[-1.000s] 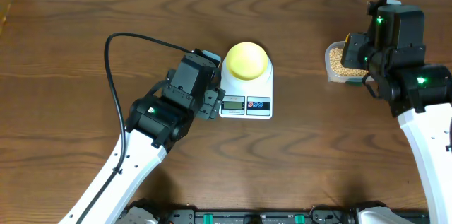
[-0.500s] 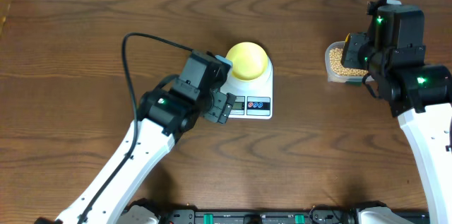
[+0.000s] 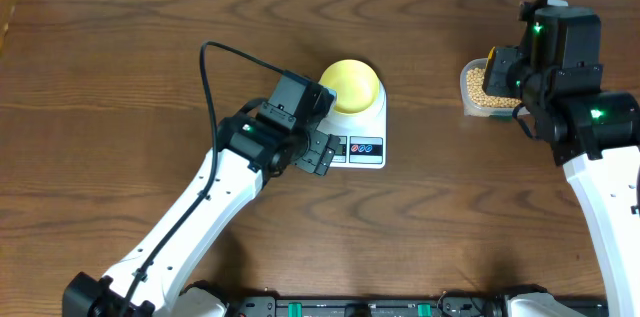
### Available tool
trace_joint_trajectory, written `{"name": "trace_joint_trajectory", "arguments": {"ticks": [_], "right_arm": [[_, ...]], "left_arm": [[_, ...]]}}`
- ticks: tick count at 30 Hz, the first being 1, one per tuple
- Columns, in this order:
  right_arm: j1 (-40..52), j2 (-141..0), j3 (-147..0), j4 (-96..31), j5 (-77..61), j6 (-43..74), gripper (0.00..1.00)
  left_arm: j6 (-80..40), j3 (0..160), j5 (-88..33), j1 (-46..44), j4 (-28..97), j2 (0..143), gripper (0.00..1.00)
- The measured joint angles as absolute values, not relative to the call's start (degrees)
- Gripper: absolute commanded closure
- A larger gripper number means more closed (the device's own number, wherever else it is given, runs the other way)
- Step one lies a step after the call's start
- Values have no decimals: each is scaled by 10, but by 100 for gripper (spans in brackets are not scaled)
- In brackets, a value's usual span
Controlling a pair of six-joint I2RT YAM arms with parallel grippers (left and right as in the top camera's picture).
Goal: Scoop item into bowl and weigh 50g on scale
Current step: 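Move the left gripper over the scale's front button panel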
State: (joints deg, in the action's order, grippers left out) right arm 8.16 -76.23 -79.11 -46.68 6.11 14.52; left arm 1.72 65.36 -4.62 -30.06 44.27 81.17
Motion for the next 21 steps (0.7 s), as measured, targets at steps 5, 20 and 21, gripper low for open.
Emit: {"name": "trace_joint_trajectory", "arguments": {"ticks": [5, 20, 21], "right_arm": [[82, -762, -791, -465, 59, 145, 99], [82, -762, -791, -465, 58, 147, 99], [82, -762, -791, -465, 58, 146, 99]], "left_arm": [[14, 654, -46, -301, 430, 819, 16], [-53, 654, -46, -301, 404, 877, 15], [-60, 654, -46, -301, 401, 883, 15]]}}
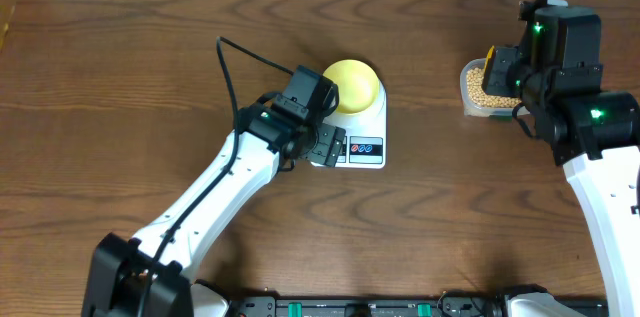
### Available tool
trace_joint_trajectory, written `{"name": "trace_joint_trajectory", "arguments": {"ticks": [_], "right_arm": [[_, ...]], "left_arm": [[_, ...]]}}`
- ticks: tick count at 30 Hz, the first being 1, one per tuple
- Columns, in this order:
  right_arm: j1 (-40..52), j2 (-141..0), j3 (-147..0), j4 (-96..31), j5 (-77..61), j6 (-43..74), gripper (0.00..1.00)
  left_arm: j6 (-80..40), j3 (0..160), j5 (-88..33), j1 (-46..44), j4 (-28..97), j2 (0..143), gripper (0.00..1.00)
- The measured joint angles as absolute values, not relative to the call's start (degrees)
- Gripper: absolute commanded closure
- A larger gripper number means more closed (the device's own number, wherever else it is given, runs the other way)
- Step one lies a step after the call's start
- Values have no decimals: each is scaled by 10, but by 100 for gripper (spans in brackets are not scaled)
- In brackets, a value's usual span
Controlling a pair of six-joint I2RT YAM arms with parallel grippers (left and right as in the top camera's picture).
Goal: Scoop item into bowl and weigh 50g on scale
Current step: 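Move the left gripper over the scale's front button panel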
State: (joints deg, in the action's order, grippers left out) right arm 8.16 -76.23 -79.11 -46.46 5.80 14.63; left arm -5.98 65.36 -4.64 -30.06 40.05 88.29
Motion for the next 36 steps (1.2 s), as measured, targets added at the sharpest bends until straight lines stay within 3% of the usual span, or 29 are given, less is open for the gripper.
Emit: {"name": "trace_joint_trajectory", "arguments": {"ticks": [28, 36], "right_arm": [[82, -762, -791, -462, 58, 147, 99], [82, -762, -791, -462, 58, 147, 99]], "left_arm": [[-126, 654, -45, -301, 383, 937, 15], [-157, 654, 29, -340, 383, 937, 15]]}}
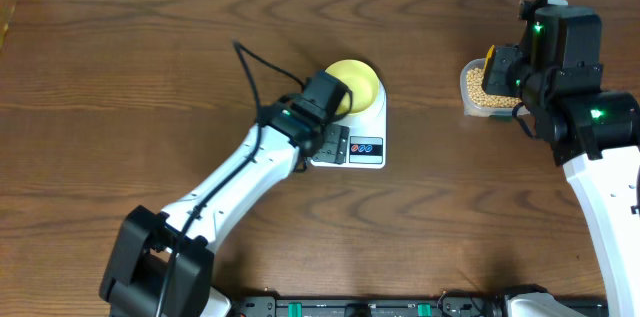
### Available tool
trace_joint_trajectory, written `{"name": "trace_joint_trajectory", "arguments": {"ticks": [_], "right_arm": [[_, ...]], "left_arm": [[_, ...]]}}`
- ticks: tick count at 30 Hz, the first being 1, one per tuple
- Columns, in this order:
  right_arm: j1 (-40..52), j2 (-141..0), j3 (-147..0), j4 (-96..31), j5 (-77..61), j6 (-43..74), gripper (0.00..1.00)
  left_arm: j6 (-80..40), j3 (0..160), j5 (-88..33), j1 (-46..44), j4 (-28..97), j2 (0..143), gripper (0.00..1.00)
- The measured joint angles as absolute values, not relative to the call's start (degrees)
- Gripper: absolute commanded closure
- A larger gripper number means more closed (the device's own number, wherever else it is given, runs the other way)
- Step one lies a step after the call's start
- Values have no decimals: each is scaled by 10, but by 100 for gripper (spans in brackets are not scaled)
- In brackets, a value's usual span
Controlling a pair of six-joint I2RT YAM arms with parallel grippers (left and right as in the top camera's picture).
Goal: Scoop item into bowl and weigh 50g on scale
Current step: 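Move the left gripper over the scale's front button panel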
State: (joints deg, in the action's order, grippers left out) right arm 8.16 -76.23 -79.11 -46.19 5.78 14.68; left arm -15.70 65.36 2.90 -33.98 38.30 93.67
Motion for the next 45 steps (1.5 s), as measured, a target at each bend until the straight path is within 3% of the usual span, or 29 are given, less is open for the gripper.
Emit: {"name": "trace_joint_trajectory", "arguments": {"ticks": [14, 45], "right_arm": [[82, -762, -791, -462, 58, 147, 99], [82, -762, -791, -462, 56, 147, 99]], "left_arm": [[-172, 648, 120, -386, 342, 937, 15], [-180, 628, 124, -409, 314, 937, 15]]}}
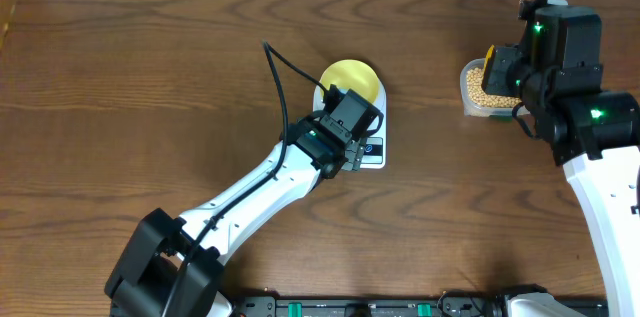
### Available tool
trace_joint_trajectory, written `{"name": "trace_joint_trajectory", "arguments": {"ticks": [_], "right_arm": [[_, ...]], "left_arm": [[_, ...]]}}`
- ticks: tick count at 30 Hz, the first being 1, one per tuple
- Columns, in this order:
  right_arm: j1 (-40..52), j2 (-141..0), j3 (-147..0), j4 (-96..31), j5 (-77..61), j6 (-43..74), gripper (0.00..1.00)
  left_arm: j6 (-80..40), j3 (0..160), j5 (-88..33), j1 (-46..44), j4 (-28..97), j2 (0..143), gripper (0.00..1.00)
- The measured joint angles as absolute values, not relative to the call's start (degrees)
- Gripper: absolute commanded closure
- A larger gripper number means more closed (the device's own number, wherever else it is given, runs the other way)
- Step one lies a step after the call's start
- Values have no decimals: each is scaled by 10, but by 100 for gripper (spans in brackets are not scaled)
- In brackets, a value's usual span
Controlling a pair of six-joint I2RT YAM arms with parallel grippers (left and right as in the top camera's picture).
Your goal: Scoop item into bowl and weigh 50g on scale
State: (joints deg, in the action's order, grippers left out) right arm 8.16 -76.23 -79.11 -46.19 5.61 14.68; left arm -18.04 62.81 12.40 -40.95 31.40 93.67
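Note:
A yellow bowl [350, 79] sits on the white kitchen scale [379, 109] at mid-table. My left gripper [362, 150] is down over the scale's front panel by the display and buttons, its fingers together with nothing in them. A clear tub of tan grains [478, 94] stands at the far right. My right gripper [496, 75] hangs over the tub, mostly hidden under its own wrist. A small yellow scoop [490, 55] shows at its fingers.
The left arm's black cable [280, 77] arcs above the table just left of the bowl. The right arm's white forearm [610, 207] runs along the right edge. A black rail [380, 307] lines the front edge.
My left gripper has moved right, from the scale's left front corner to over its front panel. The left arm's cable shifted with it. The right arm and tub are unchanged.
My left gripper started beside the scale's left front edge. At each later moment it was further right along the front of the scale, and it is now over the panel. My right gripper stayed over the grain tub with the scoop throughout.

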Motion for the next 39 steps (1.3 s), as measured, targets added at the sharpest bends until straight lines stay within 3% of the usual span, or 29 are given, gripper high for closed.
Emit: {"name": "trace_joint_trajectory", "arguments": {"ticks": [30, 39], "right_arm": [[82, -762, -791, -462, 56, 147, 99], [82, -762, -791, -462, 56, 147, 99]], "left_arm": [[-146, 599, 124, -409, 287, 938, 15], [-143, 599, 124, -409, 287, 1000, 15]]}}
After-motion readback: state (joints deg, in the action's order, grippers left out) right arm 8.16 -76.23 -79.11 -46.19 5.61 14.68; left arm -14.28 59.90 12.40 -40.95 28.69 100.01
